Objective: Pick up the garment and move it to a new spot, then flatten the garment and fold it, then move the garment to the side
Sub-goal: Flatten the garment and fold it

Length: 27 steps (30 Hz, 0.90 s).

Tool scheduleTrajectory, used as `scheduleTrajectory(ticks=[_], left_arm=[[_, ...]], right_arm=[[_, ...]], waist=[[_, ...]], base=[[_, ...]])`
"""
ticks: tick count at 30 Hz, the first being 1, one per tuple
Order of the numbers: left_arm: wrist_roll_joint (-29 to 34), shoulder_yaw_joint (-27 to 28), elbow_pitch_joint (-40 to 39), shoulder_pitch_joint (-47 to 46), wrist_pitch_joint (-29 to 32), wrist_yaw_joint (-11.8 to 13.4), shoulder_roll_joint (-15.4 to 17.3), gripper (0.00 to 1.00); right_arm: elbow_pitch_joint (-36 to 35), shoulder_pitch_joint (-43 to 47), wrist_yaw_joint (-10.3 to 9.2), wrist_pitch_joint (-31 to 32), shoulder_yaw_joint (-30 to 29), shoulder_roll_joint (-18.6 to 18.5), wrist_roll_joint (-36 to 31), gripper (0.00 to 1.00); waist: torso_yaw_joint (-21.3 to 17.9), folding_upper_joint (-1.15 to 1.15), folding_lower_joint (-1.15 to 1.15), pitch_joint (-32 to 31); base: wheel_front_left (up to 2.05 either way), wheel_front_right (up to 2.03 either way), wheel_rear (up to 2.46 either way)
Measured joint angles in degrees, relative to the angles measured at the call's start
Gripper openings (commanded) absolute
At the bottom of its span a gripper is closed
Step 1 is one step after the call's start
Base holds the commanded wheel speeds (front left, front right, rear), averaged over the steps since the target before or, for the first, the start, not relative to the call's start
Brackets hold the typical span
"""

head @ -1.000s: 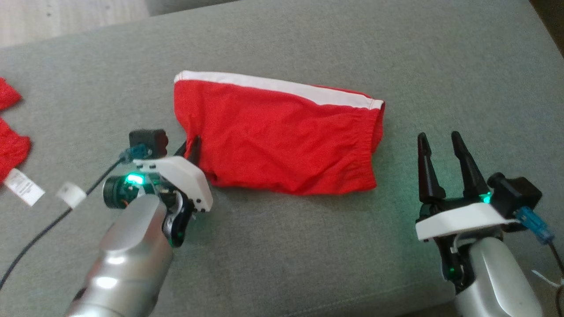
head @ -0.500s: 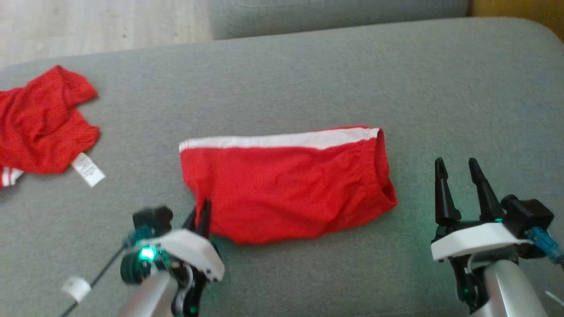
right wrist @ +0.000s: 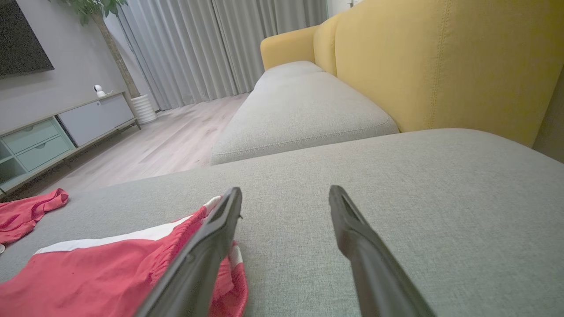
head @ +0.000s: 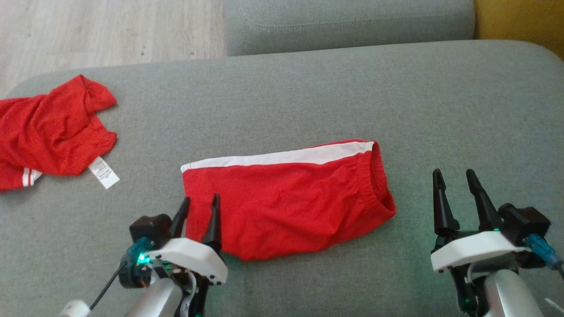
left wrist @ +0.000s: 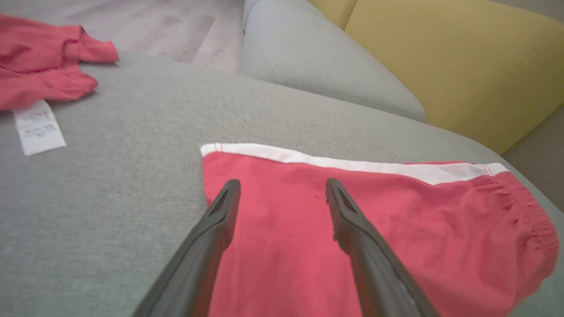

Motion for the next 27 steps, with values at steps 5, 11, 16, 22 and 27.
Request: scheduleTrajectory(ticks=[5,11,16,22,27], left_arm=[[2.24,0.74,-2.2,1.09,-3.94,1.66,1.76,1.0],[3.76,1.65,-5.6,2.86,-6.27,3.13,3.61,1.0],[3.75,1.75,-8.09,5.48,-6.36,4.16,4.28,1.0],[3.74,2.09,-11.16,10.28,-6.9,5.37,5.83,1.0],[3.74,2.75,-14.19,12.23,-6.93,6.78,6.92,1.0]], right_arm=[[0.0,0.23,0.0,0.98,-0.3,0.0,-0.51,1.0],[-0.04,2.94,0.0,1.9,-0.91,0.02,-0.51,1.0],[-0.13,3.58,0.0,2.81,-1.19,0.05,-0.49,1.0],[-0.26,3.59,0.0,3.53,-1.13,0.05,-0.48,1.0],[-0.32,3.43,0.0,5.48,-0.43,0.07,-0.48,1.0]], waist=[[0.16,0.0,0.0,-1.54],[1.25,0.0,-0.01,-3.38],[3.01,0.0,0.0,-4.13],[4.92,0.0,0.0,-4.64],[6.28,0.0,0.0,-4.44]], base=[[0.0,0.0,0.0],[0.0,0.0,0.0],[0.0,0.0,0.0],[0.0,0.0,0.0],[0.0,0.0,0.0]])
